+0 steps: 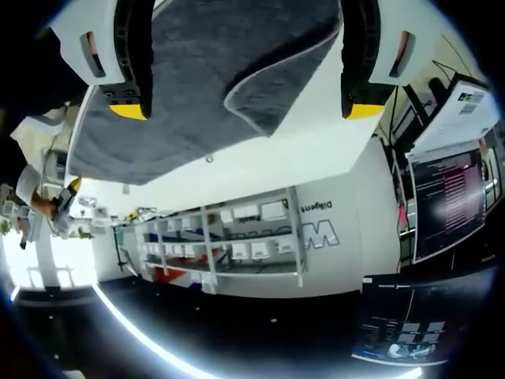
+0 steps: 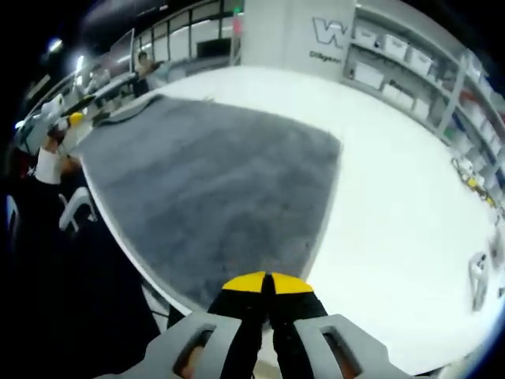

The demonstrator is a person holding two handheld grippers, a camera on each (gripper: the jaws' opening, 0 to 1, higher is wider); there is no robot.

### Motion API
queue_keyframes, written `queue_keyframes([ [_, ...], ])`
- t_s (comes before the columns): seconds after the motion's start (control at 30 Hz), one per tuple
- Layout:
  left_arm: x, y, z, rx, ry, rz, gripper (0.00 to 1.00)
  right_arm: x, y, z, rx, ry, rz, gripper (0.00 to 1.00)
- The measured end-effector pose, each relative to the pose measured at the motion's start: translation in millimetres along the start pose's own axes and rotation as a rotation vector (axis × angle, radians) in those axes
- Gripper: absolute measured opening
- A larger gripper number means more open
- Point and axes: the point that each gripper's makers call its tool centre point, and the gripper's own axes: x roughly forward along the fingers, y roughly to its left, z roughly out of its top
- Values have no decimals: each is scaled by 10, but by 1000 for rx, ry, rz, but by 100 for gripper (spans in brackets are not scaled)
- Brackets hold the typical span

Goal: Open the folded towel by lifting each exposed corner and separating the folded layers until the towel lies flat within the target outline without major curled edges

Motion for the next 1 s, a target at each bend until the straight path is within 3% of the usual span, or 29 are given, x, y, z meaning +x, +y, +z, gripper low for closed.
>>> queue_keyframes([
  [0.5,2,9,2,4,-7,10,96,3,-17,-150,10,25,3,0],
  [1.0,13,42,32,15,-31,31,91,-26,26,-162,-32,-7,-2,0],
])
